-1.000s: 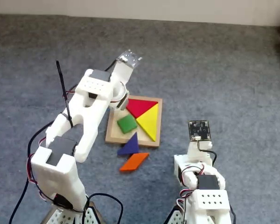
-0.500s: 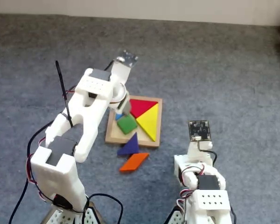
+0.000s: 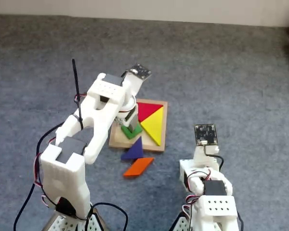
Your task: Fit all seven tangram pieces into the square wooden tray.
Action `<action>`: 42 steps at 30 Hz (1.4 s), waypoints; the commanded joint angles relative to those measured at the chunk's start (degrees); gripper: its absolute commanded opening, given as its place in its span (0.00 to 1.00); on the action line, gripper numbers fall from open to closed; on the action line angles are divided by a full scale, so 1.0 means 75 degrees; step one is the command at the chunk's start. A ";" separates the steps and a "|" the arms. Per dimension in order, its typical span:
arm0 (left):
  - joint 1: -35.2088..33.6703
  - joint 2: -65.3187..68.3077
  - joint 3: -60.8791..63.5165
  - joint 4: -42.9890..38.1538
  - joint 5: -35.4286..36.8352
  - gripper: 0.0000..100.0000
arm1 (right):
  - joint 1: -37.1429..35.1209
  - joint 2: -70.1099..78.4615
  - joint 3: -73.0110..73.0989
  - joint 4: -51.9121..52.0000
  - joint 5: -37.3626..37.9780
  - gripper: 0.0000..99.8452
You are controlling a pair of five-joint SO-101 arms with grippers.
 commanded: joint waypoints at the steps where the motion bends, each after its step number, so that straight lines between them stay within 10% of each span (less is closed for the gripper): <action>1: -0.0545 0.0440 -0.0475 -0.0141 -0.0117 0.22 | 0.0076 -0.0088 0.0240 -0.0182 -0.0012 0.03; 16: -0.0826 0.0627 -0.2327 -0.0105 -0.0117 0.22 | 0.0076 -0.0088 0.0240 -0.0182 -0.0012 0.03; 27: -0.1155 -0.0779 -0.3229 0.2297 0.0258 0.22 | 0.0076 -0.0088 0.0240 -0.0182 -0.0012 0.03; 42: -0.3534 0.0182 -0.3218 0.2813 -0.5579 0.22 | 0.0076 -0.0088 0.0240 -0.0182 -0.0012 0.03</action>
